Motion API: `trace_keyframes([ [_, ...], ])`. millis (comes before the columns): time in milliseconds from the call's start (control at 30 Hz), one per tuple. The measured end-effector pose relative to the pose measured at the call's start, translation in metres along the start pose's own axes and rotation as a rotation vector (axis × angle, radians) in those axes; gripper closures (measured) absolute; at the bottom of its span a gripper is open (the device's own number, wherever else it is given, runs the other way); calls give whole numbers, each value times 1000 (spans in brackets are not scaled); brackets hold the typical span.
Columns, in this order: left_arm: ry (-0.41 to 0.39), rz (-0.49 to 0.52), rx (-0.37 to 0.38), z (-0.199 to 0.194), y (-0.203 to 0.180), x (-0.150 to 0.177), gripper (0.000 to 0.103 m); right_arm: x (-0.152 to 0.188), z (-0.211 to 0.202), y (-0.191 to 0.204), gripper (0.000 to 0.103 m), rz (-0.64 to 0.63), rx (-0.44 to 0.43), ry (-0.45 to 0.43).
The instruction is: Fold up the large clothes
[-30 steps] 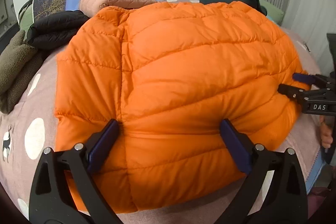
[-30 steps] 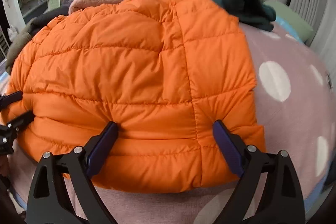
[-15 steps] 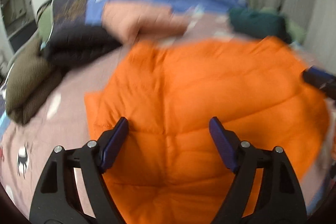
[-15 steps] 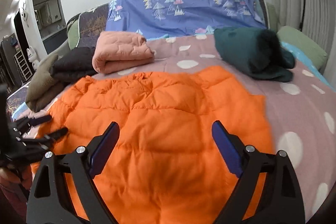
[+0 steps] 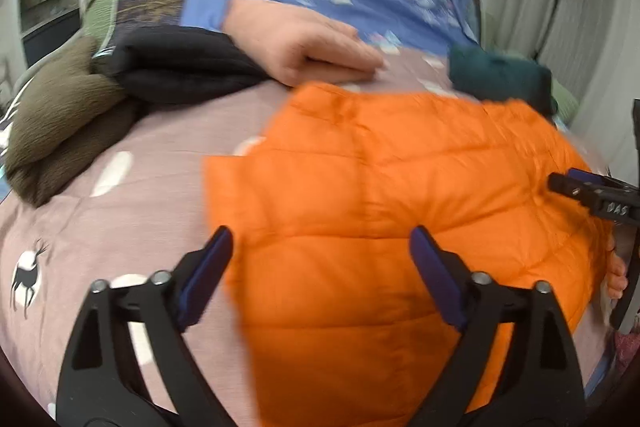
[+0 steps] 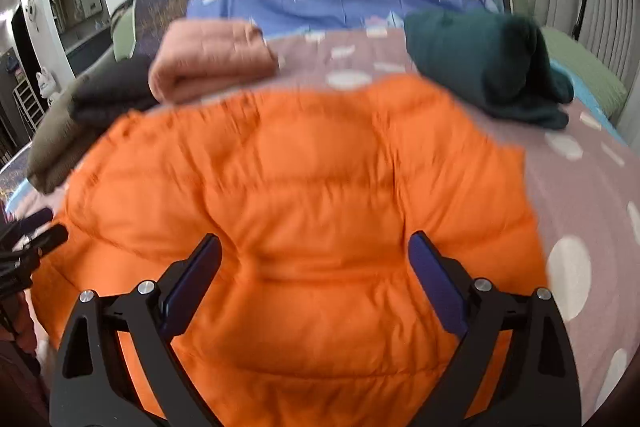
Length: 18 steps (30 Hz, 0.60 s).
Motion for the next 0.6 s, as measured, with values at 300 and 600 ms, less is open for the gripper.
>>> trace_keyframes([
  [300, 110, -160, 73, 21, 36, 28, 9, -34, 14, 48, 42, -74, -52, -33],
  [600, 129, -139, 86, 35, 33, 32, 8, -47, 77, 68, 50, -71, -59, 39],
])
Point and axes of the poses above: each gripper's, at about its wrist camera, not at the fingertips, and z roughly the way its jaws point, y to its left, x to its underside, the point moved 7 cm from there along z, roughly the way its jaws point, and after that the axes turned 2 degrees about z, right-handed, at the moved point
